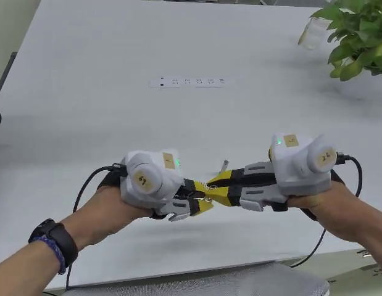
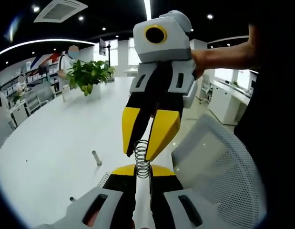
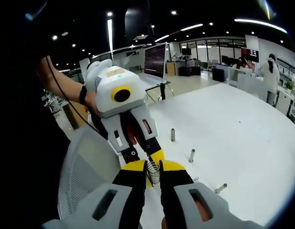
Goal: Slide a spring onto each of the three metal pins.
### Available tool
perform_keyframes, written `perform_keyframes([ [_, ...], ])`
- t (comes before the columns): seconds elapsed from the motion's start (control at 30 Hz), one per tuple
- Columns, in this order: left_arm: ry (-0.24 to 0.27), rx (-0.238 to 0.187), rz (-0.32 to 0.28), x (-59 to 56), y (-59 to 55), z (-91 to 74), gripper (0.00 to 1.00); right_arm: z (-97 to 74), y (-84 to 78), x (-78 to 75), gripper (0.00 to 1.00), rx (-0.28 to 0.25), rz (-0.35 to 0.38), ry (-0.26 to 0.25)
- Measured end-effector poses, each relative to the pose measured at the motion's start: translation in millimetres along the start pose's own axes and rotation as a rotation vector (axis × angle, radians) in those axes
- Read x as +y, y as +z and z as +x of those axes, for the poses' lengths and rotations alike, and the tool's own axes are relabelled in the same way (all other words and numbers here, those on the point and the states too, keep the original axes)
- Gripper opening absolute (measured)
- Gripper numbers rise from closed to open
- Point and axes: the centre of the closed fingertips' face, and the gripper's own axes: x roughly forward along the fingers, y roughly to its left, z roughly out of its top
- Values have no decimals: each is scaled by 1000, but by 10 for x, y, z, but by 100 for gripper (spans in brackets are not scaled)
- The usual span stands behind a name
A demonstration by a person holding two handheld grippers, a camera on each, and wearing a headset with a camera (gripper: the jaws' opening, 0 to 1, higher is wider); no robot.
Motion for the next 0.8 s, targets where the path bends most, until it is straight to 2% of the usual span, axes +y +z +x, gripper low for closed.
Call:
perform_keyframes([
  [0.1, 9, -7, 3, 18, 26, 7, 2, -18, 13, -29, 8, 30, -32, 0],
  [0.23, 15, -21, -4, 51, 60, -20, 2, -40, 41, -48, 8, 40, -49, 3],
  [0.5, 20, -22, 5, 60, 73, -45, 2, -47, 41, -41, 9, 92, -90, 26],
  [0.7, 21, -26, 8, 57, 95, -39, 2, -154, 32, -100, 18, 159, -144, 33],
  [0.8, 21, -28, 10, 65, 112, -40, 2, -229, 10, -101, 22, 221, -191, 63],
])
